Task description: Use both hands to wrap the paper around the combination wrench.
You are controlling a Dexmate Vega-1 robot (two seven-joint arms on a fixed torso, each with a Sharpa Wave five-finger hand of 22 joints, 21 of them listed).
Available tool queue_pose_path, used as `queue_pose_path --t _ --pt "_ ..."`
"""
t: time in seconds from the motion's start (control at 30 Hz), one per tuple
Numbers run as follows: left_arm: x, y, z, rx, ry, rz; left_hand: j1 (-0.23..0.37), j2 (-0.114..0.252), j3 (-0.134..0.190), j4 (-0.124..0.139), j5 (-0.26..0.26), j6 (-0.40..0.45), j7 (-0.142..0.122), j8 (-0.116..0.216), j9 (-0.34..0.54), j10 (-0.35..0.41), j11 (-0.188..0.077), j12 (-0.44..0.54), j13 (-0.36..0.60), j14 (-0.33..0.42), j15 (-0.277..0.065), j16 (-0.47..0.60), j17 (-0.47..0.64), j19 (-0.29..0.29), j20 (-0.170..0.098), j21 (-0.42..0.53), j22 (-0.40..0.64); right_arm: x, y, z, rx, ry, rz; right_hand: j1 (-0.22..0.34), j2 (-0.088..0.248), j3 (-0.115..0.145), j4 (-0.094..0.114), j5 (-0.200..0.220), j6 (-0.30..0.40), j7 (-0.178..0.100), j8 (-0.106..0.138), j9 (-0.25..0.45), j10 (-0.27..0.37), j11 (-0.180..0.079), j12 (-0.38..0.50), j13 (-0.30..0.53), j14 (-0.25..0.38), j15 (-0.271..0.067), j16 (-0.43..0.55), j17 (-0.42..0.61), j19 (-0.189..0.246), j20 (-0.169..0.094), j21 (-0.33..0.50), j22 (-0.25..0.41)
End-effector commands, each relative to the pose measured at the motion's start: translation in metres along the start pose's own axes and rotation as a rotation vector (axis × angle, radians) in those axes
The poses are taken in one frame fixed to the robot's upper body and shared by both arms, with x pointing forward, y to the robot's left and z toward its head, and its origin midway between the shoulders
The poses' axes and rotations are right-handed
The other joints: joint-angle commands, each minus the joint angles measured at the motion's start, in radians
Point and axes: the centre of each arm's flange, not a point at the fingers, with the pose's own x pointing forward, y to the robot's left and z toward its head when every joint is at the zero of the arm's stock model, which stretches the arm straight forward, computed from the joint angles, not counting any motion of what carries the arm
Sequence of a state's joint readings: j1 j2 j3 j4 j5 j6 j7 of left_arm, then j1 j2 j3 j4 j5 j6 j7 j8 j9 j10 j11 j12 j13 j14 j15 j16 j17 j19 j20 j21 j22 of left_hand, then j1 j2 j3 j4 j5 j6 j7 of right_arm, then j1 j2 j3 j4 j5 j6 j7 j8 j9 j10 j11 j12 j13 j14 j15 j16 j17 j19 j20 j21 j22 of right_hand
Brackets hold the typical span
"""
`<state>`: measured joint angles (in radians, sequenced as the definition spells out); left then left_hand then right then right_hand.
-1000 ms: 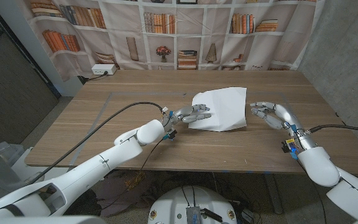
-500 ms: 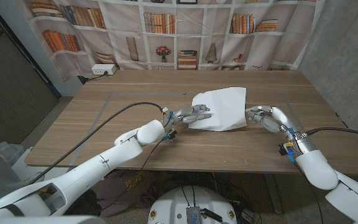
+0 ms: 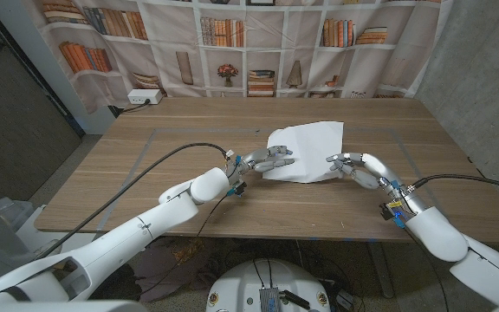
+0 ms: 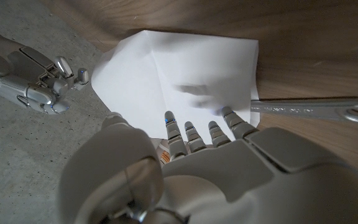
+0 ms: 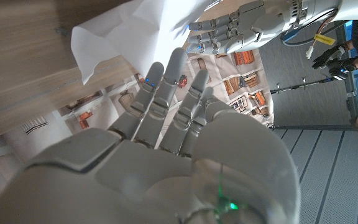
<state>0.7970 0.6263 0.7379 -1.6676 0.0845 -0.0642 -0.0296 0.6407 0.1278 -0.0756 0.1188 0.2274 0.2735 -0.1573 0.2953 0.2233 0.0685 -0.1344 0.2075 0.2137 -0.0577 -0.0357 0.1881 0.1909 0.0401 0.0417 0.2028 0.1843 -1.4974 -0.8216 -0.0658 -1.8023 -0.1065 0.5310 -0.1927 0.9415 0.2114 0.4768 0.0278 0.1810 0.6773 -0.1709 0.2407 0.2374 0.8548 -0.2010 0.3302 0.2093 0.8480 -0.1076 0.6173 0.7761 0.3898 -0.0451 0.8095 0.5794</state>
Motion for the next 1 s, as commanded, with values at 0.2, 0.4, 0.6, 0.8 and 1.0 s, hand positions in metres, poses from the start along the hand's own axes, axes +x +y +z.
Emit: queue_pose_path --t 0.2,0.4,0.6,0.8,1.0 --pt "-0.007 -0.001 -0.001 -0.004 0.013 0.020 0.002 -0.008 -0.006 0.000 0.003 0.003 -0.001 -0.004 0.002 -0.004 -0.004 0.004 -0.001 -0.006 -0.034 -0.001 0.002 -0.009 0.004 -0.002 0.002 0.012 0.019 -0.009 -0.017 0.056 0.138 0.008 -0.003 0.073 0.013 0.012 -0.051 0.028 -0.030 0.013 -0.130 0.075 -0.084 -0.003 -0.033 -0.127 -0.013 0.045 -0.039 -0.115 0.093 0.045" --pt "-0.008 -0.001 0.000 -0.005 0.019 0.025 0.002 -0.008 -0.008 -0.001 0.003 0.003 -0.002 -0.005 0.002 -0.004 -0.004 0.005 -0.001 -0.007 -0.034 0.000 0.002 -0.010 0.003 -0.001 0.003 0.015 0.020 -0.012 -0.030 0.058 0.144 0.004 -0.003 0.088 0.022 0.018 -0.074 0.035 -0.039 0.014 -0.181 0.099 -0.114 -0.003 -0.054 -0.127 -0.027 0.048 -0.057 -0.110 0.126 0.058" --pt "-0.007 -0.001 0.002 -0.003 0.018 0.026 0.001 -0.008 -0.008 -0.001 0.003 0.003 0.000 -0.006 0.002 -0.005 -0.005 0.005 -0.002 -0.007 -0.035 0.000 0.002 -0.010 0.003 -0.001 0.003 0.016 0.015 -0.014 -0.037 0.058 0.134 0.002 -0.006 0.091 0.022 0.019 -0.076 0.041 -0.040 0.014 -0.199 0.106 -0.123 -0.004 -0.055 -0.128 -0.027 0.052 -0.061 -0.109 0.140 0.062" --pt "-0.005 -0.001 0.004 0.000 0.015 0.025 0.001 -0.008 -0.009 -0.001 0.003 0.001 -0.002 -0.007 0.002 -0.003 -0.005 0.006 -0.002 -0.007 -0.034 0.001 0.002 -0.011 0.004 -0.001 0.003 0.015 0.008 -0.016 -0.054 0.067 0.101 -0.006 -0.011 0.087 0.014 0.027 -0.108 0.047 -0.050 0.013 -0.241 0.109 -0.140 -0.006 0.017 -0.125 0.033 0.101 -0.053 -0.112 0.203 0.078" --pt "-0.004 -0.002 0.006 0.000 0.013 0.024 0.001 -0.007 -0.010 -0.001 0.003 0.003 -0.003 -0.007 0.002 -0.003 -0.005 0.006 -0.002 -0.007 -0.034 0.001 0.002 -0.011 0.004 0.000 0.003 0.016 0.006 -0.018 -0.089 0.125 0.107 -0.019 -0.004 0.065 0.005 0.037 -0.158 0.100 -0.054 0.009 -0.310 0.146 -0.149 -0.007 0.054 -0.121 0.095 0.136 -0.023 -0.113 0.301 0.104"
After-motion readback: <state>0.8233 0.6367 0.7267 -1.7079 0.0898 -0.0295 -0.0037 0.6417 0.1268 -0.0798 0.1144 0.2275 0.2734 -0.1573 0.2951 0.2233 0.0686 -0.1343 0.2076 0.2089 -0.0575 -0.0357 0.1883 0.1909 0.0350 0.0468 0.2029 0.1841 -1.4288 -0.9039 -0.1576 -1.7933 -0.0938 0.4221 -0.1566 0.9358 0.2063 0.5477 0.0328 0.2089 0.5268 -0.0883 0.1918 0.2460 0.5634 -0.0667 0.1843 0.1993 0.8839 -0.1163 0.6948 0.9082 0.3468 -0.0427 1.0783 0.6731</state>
